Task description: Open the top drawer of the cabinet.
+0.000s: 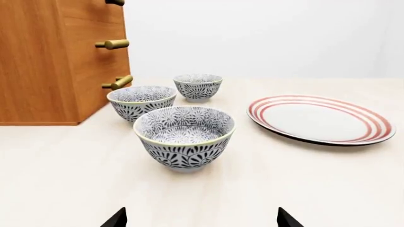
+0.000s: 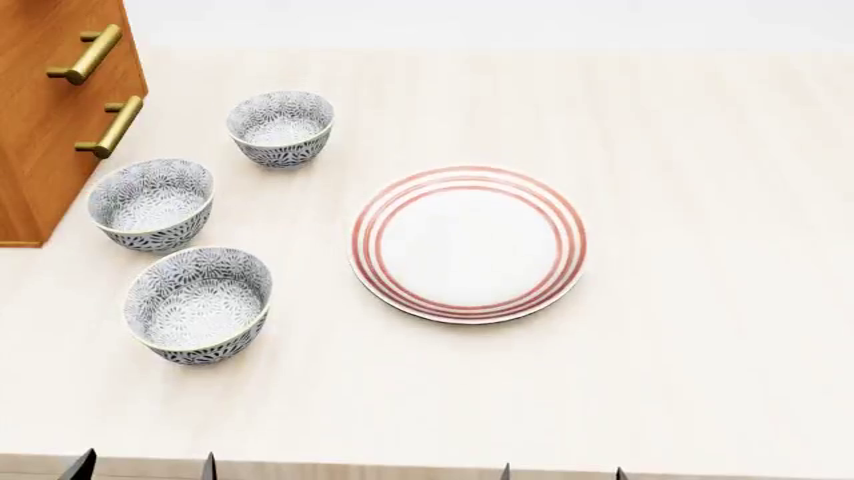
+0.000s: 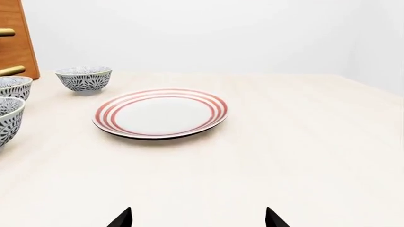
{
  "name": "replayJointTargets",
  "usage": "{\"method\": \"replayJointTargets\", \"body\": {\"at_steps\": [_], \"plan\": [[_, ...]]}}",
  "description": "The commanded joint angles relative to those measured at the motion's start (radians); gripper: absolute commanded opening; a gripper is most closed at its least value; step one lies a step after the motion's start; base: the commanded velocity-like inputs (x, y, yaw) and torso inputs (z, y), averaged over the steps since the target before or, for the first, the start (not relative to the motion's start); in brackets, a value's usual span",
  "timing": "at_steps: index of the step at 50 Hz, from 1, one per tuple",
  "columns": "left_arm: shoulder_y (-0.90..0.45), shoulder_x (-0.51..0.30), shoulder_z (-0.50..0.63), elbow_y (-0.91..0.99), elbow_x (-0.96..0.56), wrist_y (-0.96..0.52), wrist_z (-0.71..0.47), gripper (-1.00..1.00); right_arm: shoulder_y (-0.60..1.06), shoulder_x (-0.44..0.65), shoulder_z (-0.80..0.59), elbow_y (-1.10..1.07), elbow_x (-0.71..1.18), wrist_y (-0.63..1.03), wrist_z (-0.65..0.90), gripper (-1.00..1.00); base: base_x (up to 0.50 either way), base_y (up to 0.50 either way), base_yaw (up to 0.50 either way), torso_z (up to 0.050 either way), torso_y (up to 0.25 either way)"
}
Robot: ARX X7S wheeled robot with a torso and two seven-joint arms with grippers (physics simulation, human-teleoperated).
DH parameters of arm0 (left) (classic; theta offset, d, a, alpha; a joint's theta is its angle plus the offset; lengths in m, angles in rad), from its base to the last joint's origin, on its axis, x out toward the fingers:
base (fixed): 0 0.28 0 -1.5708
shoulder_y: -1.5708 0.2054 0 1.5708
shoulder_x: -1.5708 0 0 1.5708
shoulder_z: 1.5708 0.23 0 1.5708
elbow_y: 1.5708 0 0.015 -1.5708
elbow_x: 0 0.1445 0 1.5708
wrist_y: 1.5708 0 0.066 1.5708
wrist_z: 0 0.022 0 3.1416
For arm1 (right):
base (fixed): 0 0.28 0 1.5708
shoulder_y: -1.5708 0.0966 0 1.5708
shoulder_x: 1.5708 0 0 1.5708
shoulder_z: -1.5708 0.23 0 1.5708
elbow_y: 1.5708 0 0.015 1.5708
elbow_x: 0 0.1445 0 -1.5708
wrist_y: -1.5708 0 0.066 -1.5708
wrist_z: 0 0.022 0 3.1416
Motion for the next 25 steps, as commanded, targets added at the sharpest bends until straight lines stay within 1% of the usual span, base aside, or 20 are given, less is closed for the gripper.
{"method": "replayJointTargets", "body": {"at_steps": [1,25], "plan": [[0.001,-0.011,0.012,0.006,-0.01,-0.002,-0.013,1.0,0.0,0.012,-0.014,-0.003,0.008,0.001,0.012,1.0,0.0,0.0,0.0,0.0,0.0],[-0.008,-0.027,0.035,-0.005,-0.025,0.002,-0.031,1.0,0.009,0.025,-0.027,0.007,0.023,-0.001,0.045,1.0,0.0,0.0,0.0,0.0,0.0]]}}
